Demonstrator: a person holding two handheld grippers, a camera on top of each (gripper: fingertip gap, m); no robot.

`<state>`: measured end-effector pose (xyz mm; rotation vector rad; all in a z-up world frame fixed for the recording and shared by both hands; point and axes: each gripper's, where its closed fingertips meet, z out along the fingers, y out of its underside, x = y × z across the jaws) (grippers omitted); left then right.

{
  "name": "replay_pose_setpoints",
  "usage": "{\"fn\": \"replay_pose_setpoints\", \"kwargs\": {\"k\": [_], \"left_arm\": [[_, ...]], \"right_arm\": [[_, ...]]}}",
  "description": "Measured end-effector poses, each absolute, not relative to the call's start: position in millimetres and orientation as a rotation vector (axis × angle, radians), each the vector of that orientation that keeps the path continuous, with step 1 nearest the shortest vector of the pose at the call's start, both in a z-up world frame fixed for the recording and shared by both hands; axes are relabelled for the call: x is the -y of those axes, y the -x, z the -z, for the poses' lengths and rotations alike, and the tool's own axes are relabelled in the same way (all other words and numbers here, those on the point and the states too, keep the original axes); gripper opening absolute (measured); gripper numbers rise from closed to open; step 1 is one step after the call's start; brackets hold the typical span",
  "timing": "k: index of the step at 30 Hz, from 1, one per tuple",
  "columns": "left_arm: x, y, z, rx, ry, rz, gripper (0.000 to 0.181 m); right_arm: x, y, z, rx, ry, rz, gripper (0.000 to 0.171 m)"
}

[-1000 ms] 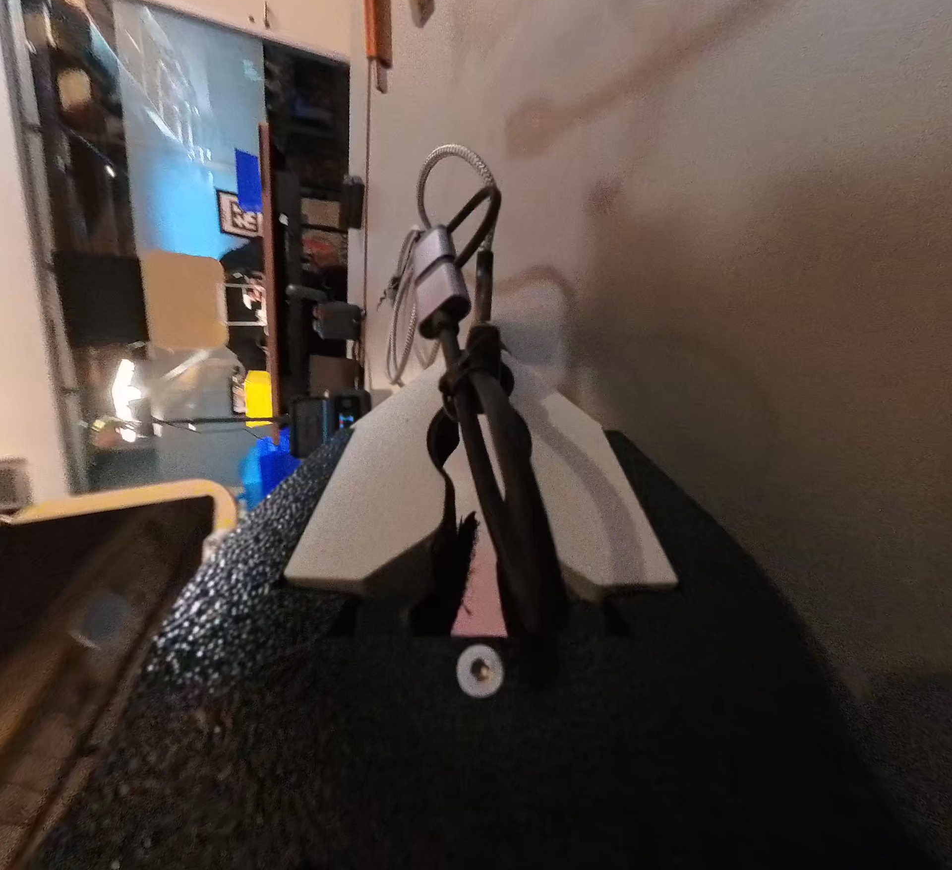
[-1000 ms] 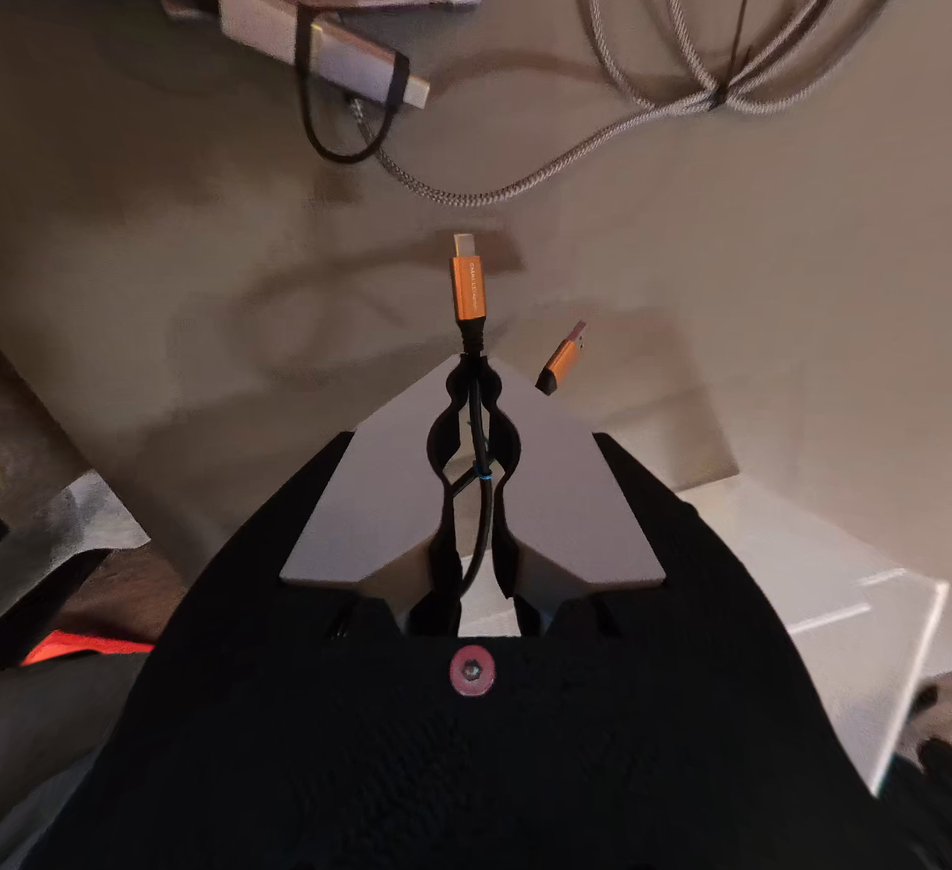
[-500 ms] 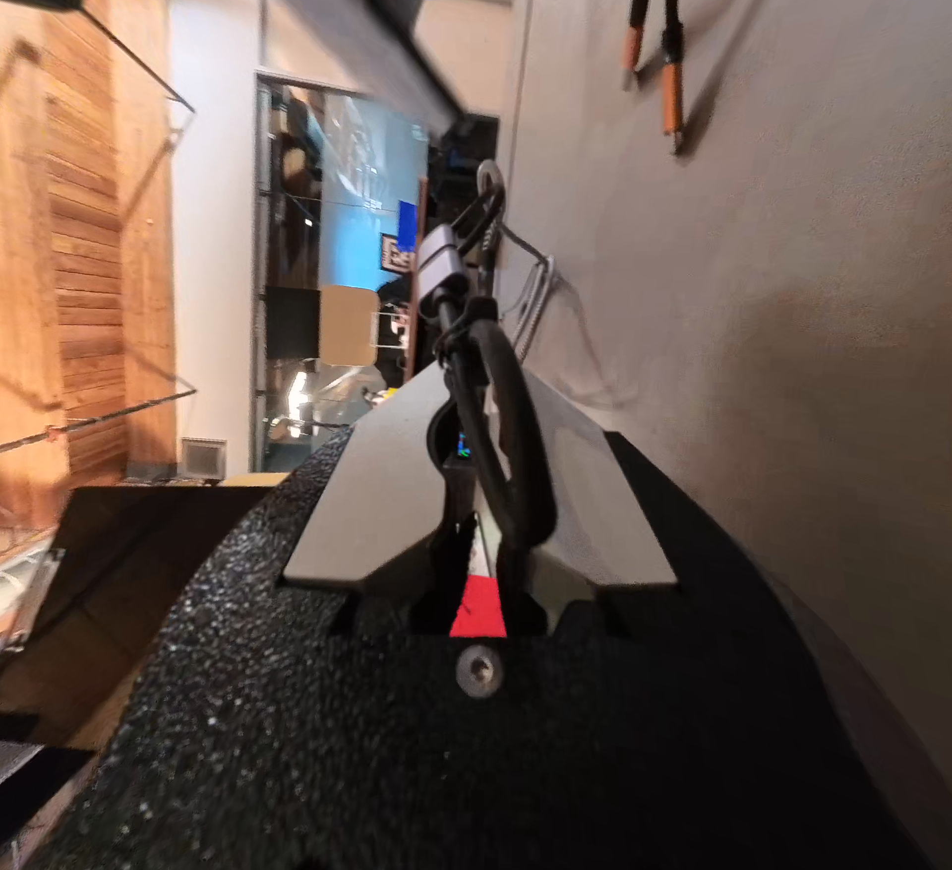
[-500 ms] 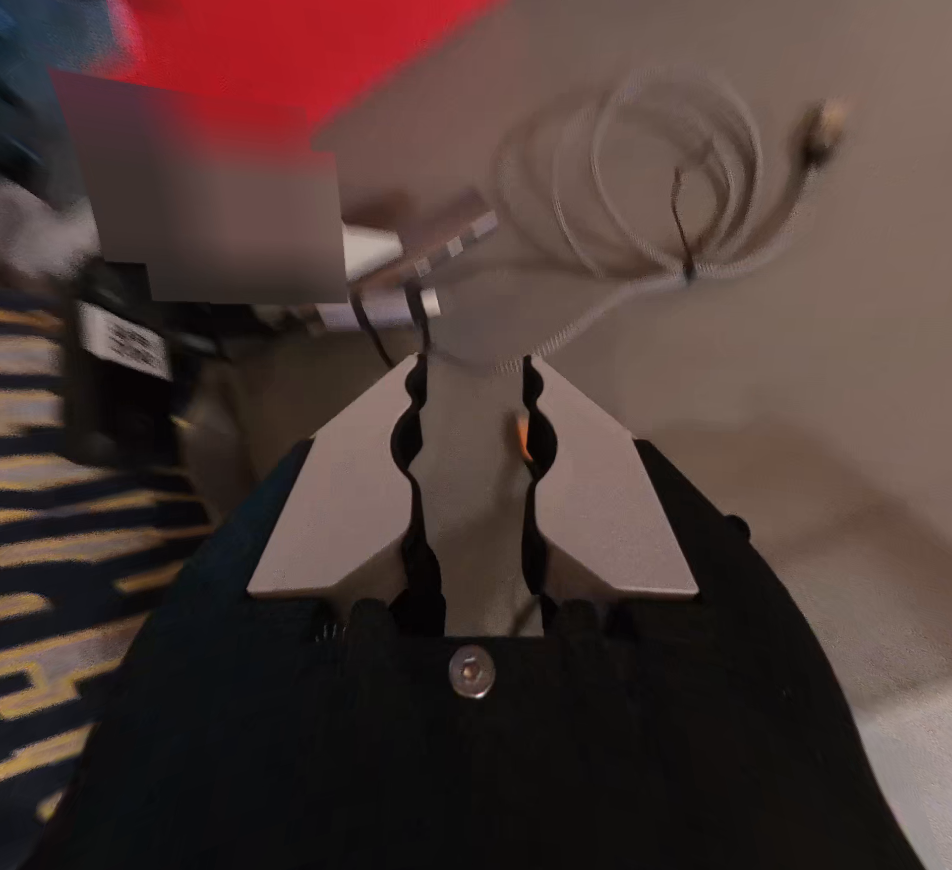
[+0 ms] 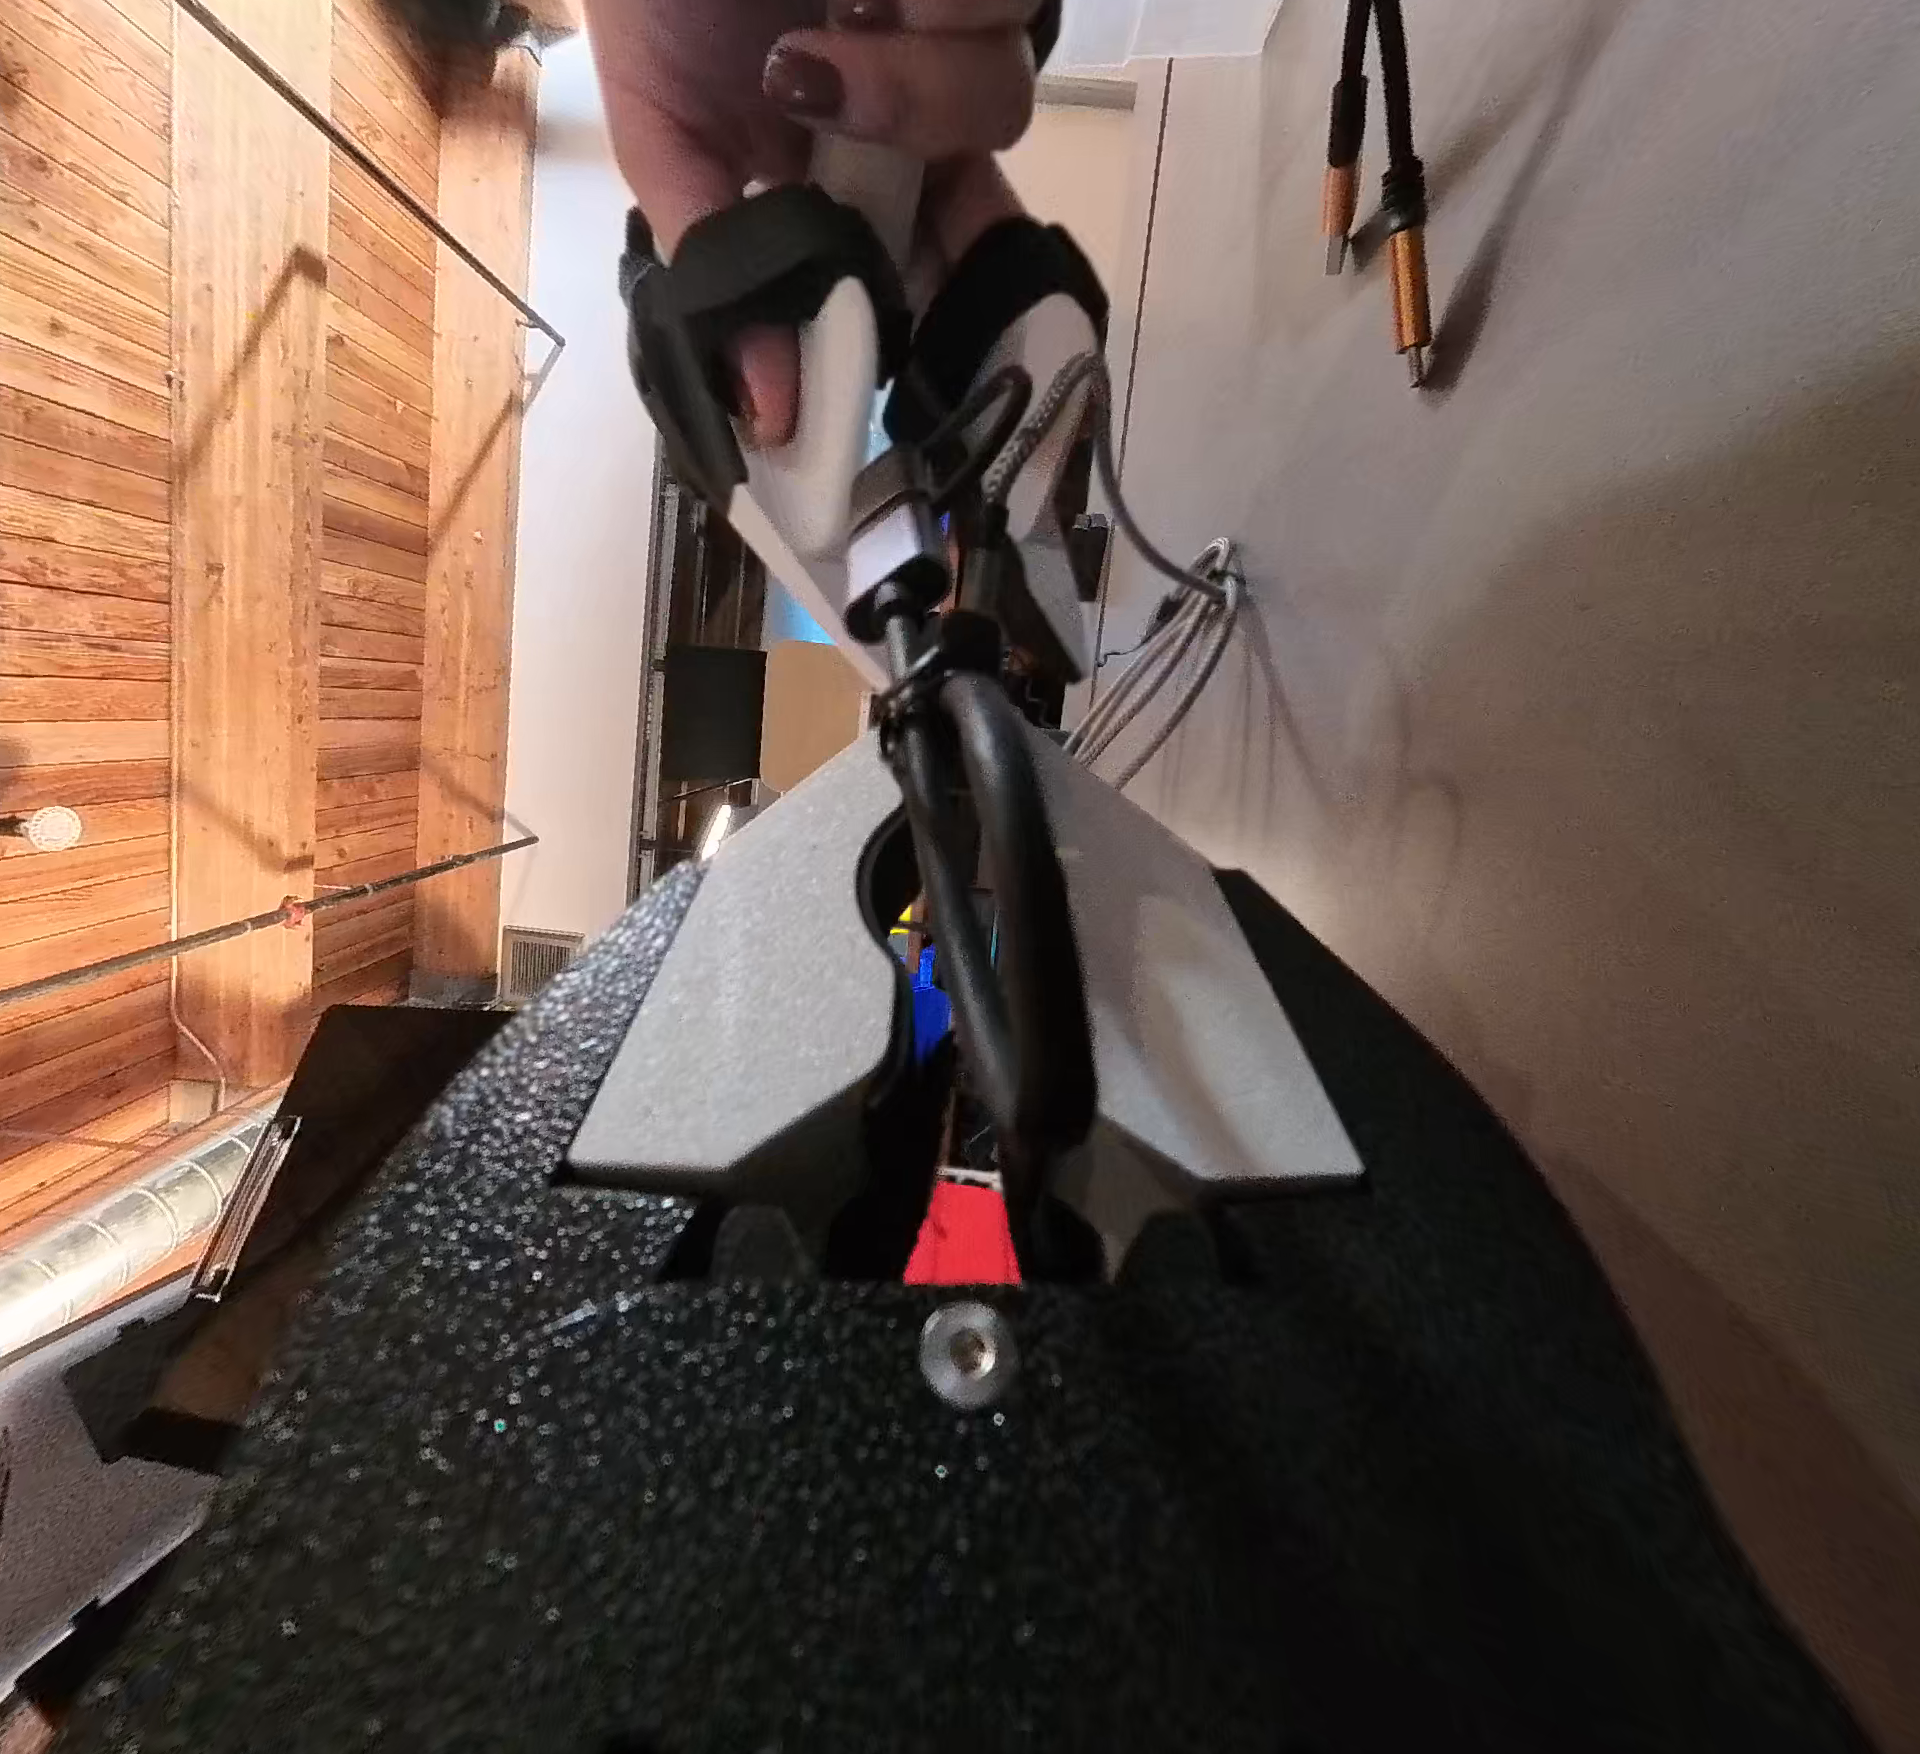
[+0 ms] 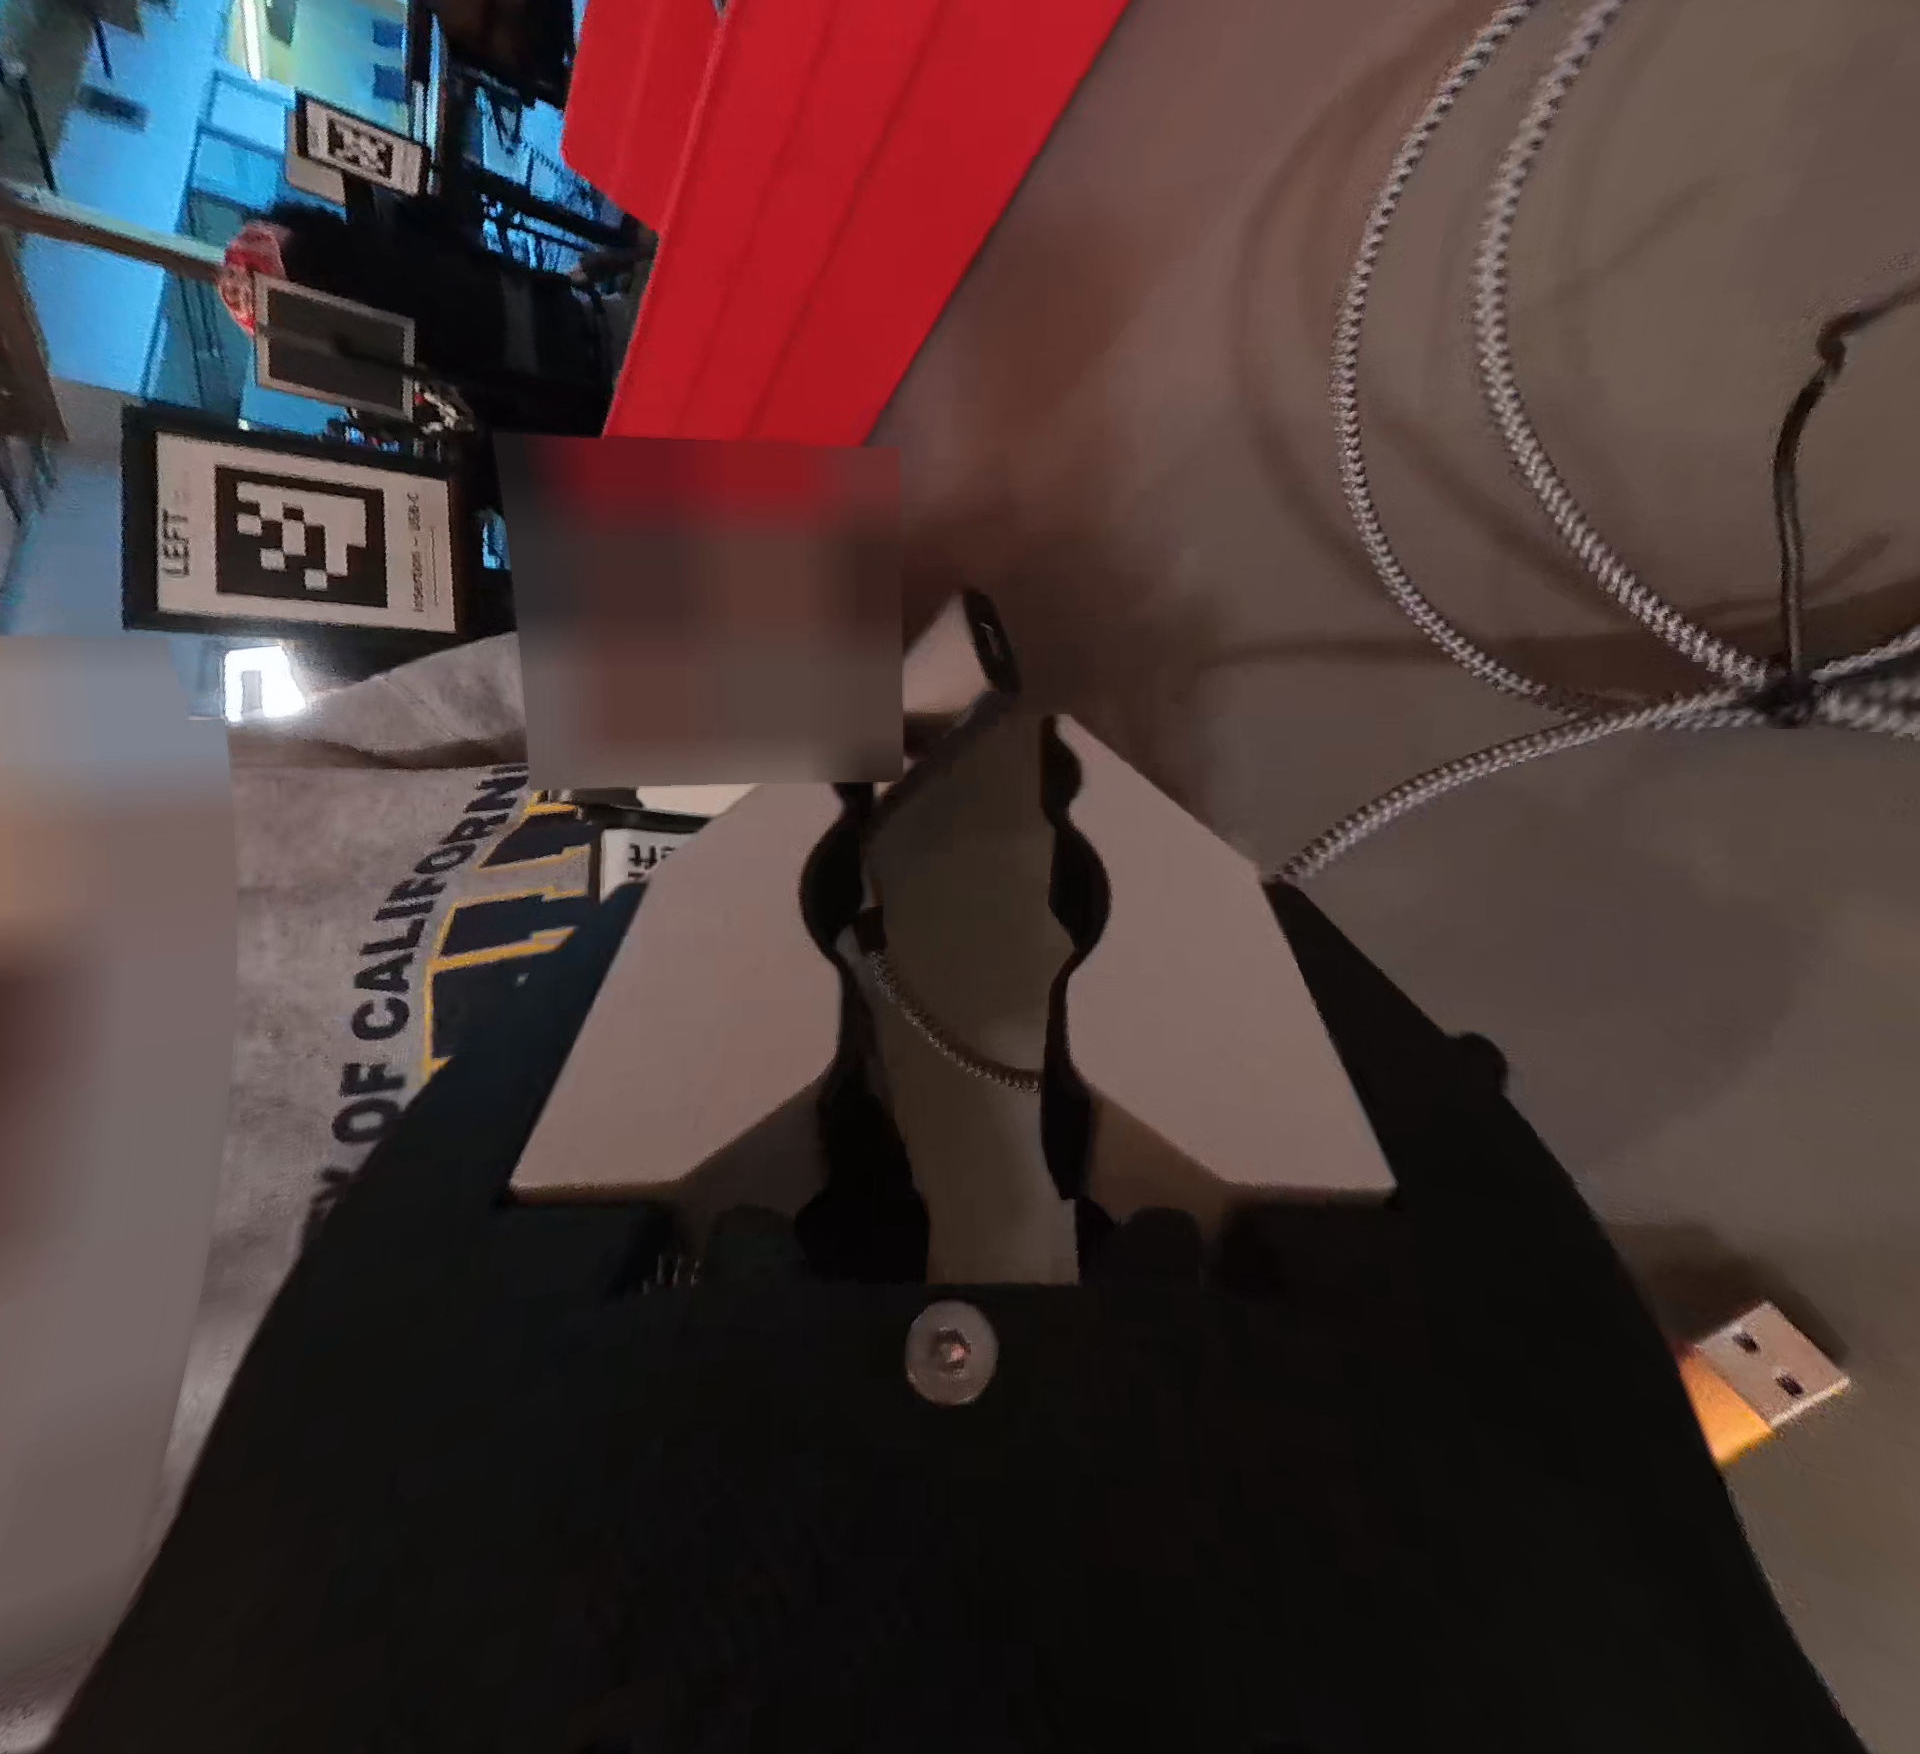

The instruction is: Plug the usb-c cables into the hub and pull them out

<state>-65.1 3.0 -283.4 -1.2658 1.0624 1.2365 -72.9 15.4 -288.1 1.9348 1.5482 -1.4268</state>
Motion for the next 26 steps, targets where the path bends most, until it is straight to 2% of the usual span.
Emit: {"fn": "replay_pose_setpoints", "kwargs": {"k": [3, 7, 9, 12, 18, 20, 22, 26], "left_arm": [[-5, 66, 287, -1.051, 1.3, -1.174, 0.01], [-10, 62, 298, -0.977, 1.446, -0.86, 0.043], [-9, 61, 301, -0.909, 1.518, -0.659, 0.045], [-5, 60, 292, -0.748, 1.558, -0.319, 0.058], [21, 47, 254, -0.614, 1.404, 0.251, 0.061], [26, 50, 240, -0.59, 1.341, 0.277, 0.059], [27, 50, 237, -0.598, 1.327, 0.222, 0.049], [18, 44, 256, -0.691, 1.415, 0.071, 0.034]], "right_arm": [[-15, 74, 284, -1.666, -1.91, 1.466, 0.017], [-20, 69, 270, -1.96, -1.866, 1.514, 0.011], [-17, 64, 260, -2.2, -1.788, 1.521, 0.008], [-3, 52, 247, -2.628, -1.579, 1.445, 0.01], [20, 47, 234, -3.277, -1.257, 1.001, 0.007], [11, 48, 237, -3.521, -1.114, 0.621, 0.007], [11, 48, 244, -3.656, -0.908, 0.303, 0.006], [17, 51, 264, -3.746, -0.587, -0.051, 0.006]]}}
